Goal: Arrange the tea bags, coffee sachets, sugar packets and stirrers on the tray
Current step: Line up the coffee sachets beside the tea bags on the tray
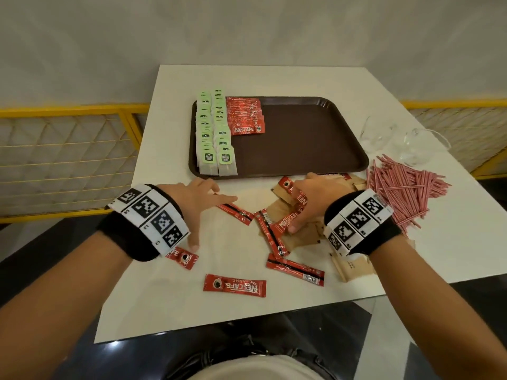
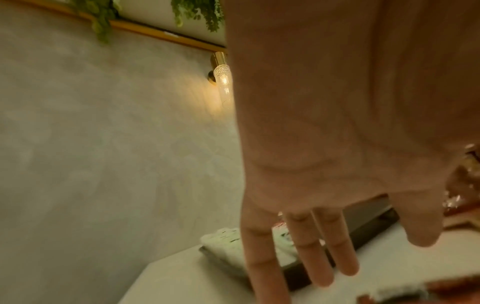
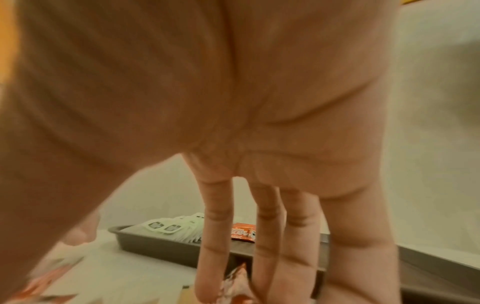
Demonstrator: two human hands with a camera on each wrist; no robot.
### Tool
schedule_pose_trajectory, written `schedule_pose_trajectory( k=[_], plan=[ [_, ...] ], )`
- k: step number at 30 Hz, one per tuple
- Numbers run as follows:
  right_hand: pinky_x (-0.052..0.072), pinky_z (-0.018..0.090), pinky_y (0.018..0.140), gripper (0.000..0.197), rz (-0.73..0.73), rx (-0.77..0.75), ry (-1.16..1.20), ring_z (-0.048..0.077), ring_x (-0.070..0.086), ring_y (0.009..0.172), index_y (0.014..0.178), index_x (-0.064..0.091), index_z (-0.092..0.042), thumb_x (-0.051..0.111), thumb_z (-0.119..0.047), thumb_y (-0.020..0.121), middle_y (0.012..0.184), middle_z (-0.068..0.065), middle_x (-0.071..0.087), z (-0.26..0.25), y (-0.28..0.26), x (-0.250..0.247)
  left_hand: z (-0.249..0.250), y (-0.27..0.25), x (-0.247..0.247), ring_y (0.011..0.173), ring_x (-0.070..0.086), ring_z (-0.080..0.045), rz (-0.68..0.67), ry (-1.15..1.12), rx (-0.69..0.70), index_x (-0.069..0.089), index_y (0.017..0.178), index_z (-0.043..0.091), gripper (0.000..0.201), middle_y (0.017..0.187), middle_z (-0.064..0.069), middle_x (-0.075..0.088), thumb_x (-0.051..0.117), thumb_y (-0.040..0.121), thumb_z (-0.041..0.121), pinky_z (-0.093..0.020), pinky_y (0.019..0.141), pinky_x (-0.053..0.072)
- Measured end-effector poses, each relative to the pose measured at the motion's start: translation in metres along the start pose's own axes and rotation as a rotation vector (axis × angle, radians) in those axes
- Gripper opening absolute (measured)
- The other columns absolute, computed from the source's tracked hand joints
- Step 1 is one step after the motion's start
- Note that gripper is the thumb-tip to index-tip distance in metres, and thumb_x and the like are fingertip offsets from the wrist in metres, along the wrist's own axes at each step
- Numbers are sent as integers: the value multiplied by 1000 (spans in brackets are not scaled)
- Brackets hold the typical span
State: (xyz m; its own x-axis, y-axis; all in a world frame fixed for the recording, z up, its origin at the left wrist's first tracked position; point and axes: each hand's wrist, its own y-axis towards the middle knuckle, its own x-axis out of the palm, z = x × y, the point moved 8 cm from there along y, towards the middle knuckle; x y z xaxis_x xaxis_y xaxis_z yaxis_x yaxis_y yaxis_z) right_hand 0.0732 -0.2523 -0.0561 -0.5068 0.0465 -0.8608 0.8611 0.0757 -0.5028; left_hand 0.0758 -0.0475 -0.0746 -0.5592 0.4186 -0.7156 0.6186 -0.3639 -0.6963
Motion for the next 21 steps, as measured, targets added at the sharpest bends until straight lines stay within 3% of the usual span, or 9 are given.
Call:
schedule_pose_trajectory(
  k=[4, 7, 11, 13, 15, 17, 21],
  plan=[
    [42, 32, 86, 60, 37, -122, -23, 18, 46, 105, 110, 51, -20, 81, -42, 63, 112, -2, 44, -23, 1, 8, -15, 2, 22, 138, 9, -23, -9, 46, -56, -14, 142, 49, 133, 149, 3, 2, 87, 56, 37, -49, 108, 30],
    [43, 30, 85, 43, 75, -198, -21, 18, 48, 102, 101, 55, -16, 78, -36, 70, 109, -2, 46, -39, 4, 7, -15, 6, 20, 135, 15, -22, 28, -98, -43, -9, 144, 47, 129, 144, 0, 10, 87, 57, 38, -47, 107, 33],
    [43, 28, 79, 24, 116, -278, 9, 16, 49, 93, 85, 55, -18, 72, -34, 78, 96, -3, 49, -58, 8, 4, -3, 16, 9, 117, 36, -18, 151, -313, -15, 14, 144, 45, 104, 127, 1, 29, 81, 64, 47, -37, 100, 39],
    [42, 28, 77, 29, 122, -302, 62, 14, 48, 90, 90, 58, -18, 70, -41, 78, 93, -4, 50, -64, 6, 2, 4, 20, 2, 103, 42, -15, 207, -365, 16, 25, 143, 39, 85, 117, 1, 34, 72, 73, 51, -31, 93, 41],
    [43, 29, 78, 44, 103, -290, 129, 13, 47, 90, 97, 55, -21, 74, -50, 70, 97, -4, 50, -62, 0, 1, 7, 20, -4, 106, 43, -16, 245, -382, 50, 29, 142, 35, 75, 118, -1, 37, 64, 79, 54, -30, 93, 40],
    [43, 31, 79, 58, 35, -255, 131, 13, 45, 93, 99, 44, -27, 79, -53, 60, 103, -7, 46, -58, -10, 8, 7, 19, -5, 118, 36, -16, 235, -388, 91, 25, 143, 39, 83, 121, 2, 32, 67, 73, 58, -34, 101, 36],
    [40, 28, 80, 71, -122, -264, -55, 11, 44, 94, 113, 38, -28, 81, -47, 61, 108, -8, 44, -59, -30, 39, 18, 15, 13, 134, 11, -18, 96, -221, 140, -11, 141, 50, 136, 139, 11, 7, 81, 43, 66, -49, 112, 23]
  ],
)
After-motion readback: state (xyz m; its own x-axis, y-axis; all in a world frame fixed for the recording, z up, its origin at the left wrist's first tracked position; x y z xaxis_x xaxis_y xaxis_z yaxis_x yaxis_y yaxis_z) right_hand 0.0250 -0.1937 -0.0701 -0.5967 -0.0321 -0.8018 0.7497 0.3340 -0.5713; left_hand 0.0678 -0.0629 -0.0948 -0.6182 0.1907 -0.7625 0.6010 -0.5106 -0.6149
